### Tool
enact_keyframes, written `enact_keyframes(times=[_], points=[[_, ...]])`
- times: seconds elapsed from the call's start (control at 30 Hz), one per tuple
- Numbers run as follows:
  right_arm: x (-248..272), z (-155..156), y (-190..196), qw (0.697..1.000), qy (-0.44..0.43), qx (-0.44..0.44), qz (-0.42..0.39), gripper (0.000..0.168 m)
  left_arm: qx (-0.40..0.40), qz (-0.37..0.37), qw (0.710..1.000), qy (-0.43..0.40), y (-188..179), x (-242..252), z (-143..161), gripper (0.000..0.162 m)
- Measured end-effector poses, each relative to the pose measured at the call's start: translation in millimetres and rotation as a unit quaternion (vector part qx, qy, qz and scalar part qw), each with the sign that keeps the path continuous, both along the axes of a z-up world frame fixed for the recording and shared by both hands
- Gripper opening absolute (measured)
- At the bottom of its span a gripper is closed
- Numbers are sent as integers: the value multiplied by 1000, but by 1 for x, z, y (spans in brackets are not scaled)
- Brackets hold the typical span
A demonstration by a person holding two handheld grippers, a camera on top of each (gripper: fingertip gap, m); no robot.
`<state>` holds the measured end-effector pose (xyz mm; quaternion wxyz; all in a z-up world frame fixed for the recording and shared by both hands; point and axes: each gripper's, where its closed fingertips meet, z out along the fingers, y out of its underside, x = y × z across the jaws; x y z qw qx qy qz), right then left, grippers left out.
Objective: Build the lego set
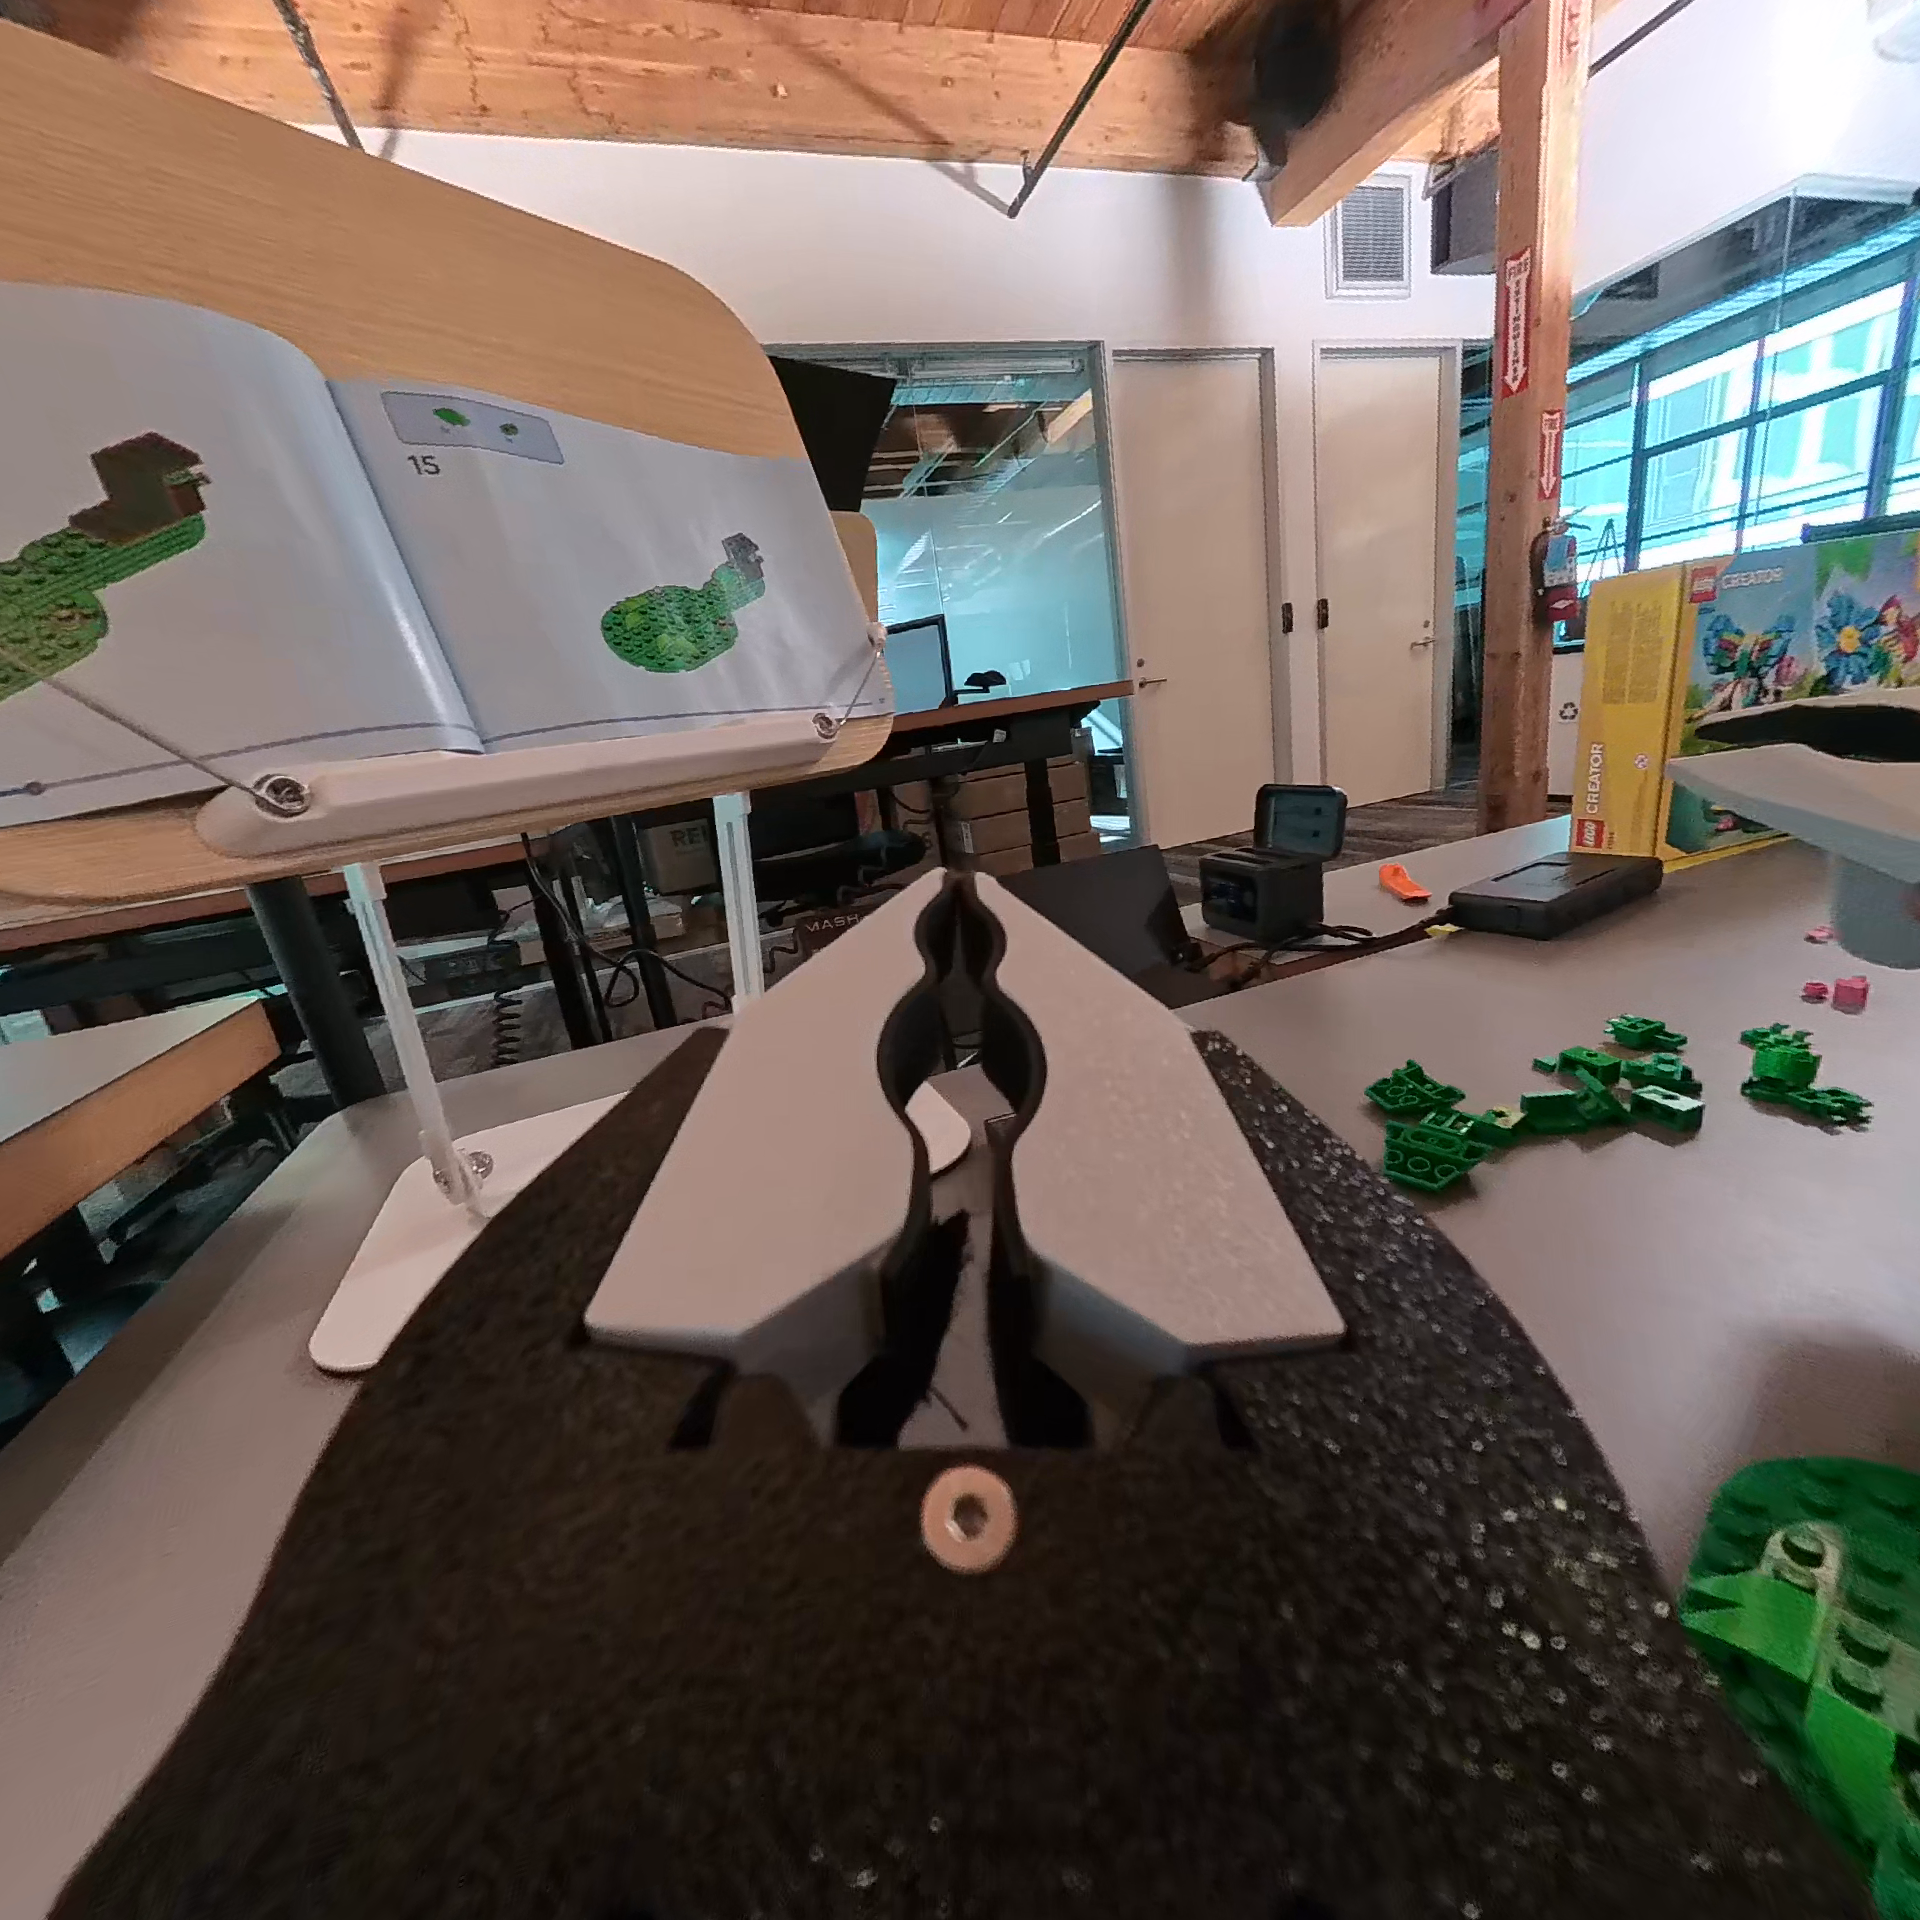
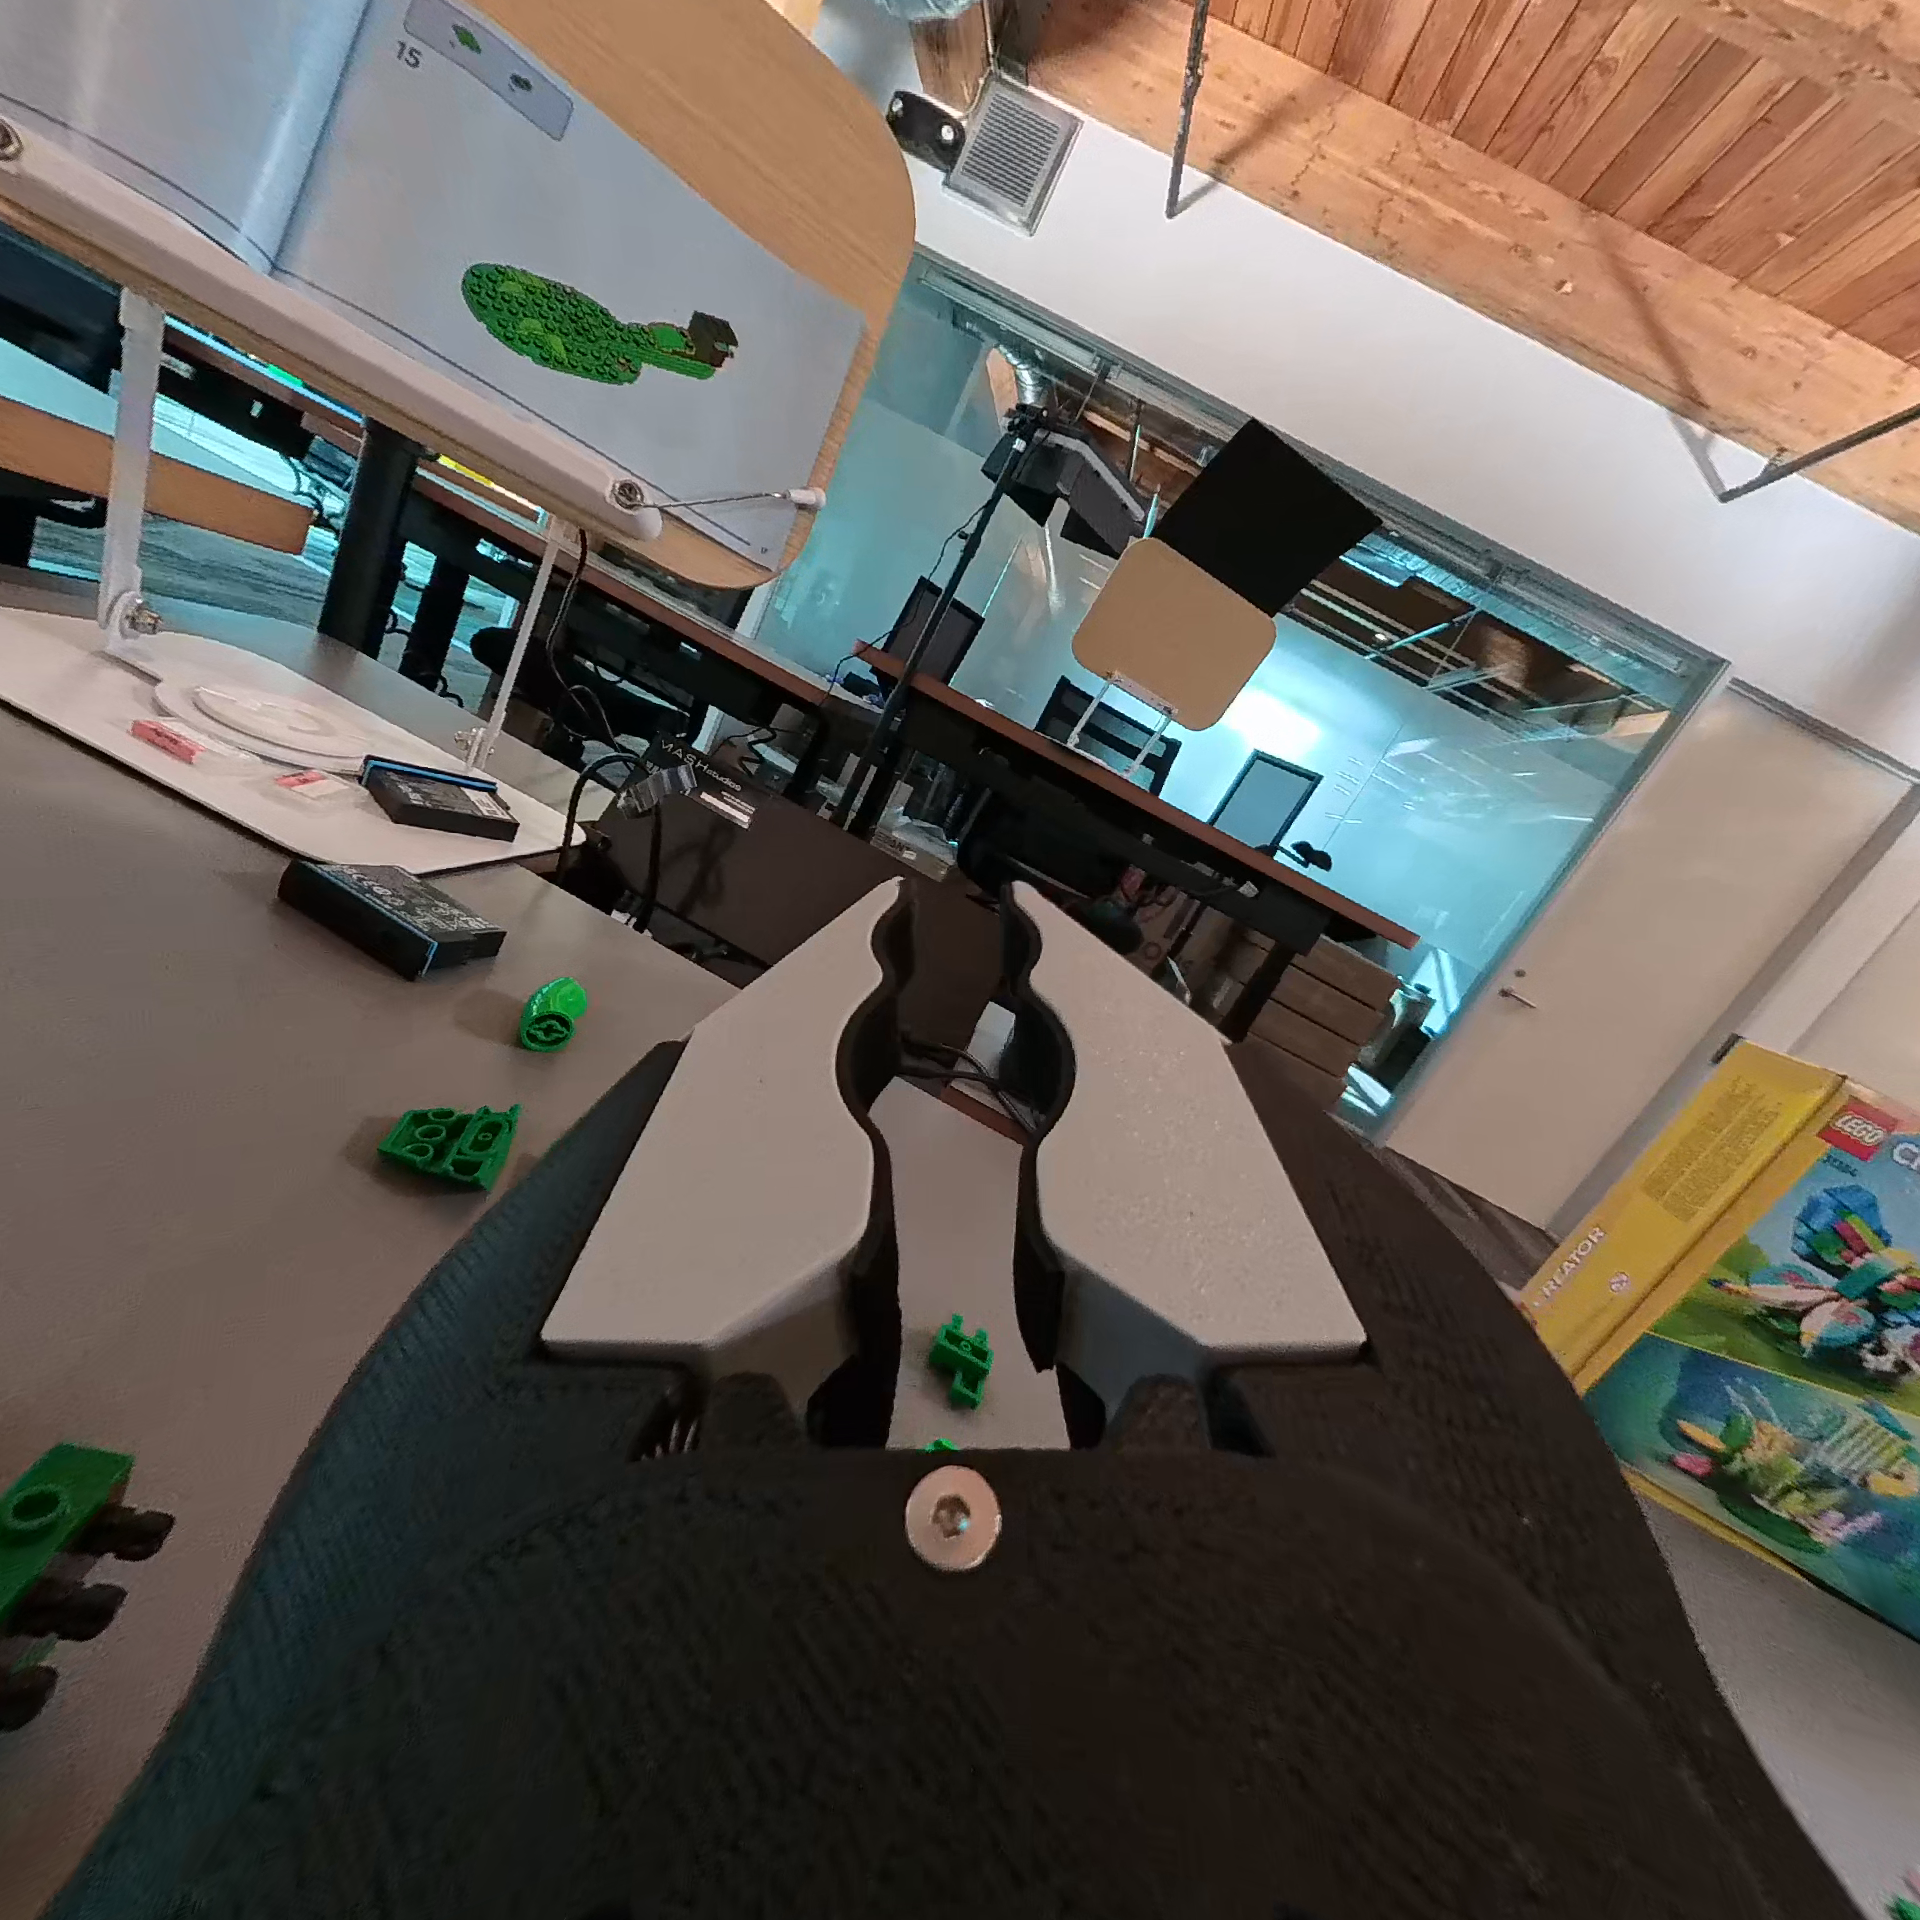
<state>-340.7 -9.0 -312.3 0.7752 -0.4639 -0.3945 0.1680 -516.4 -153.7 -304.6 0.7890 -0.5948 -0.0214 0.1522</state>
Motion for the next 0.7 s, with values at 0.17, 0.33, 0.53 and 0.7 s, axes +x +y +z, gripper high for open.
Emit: enact_keyframes(times=[0.17, 0.33, 0.53, 0.7], points=[[-4, -1, -2, 1000, -2, -3, 11, 13, -3, -8, 1000, 4, 4, 3, -1, 0], [-5, -1, -5, 1000, -7, 1, 14, 12, -2, -9, 1000, 8, 4, 4, 0, 0], [-3, -3, -1, 1000, -7, -4, 10, 11, -4, -20, 1000, 5, 9, 8, -1, 0], [-1, -3, 0, 1000, 1, -12, 9, 11, -3, -22, 1000, 8, 8, 10, 0, 0]])
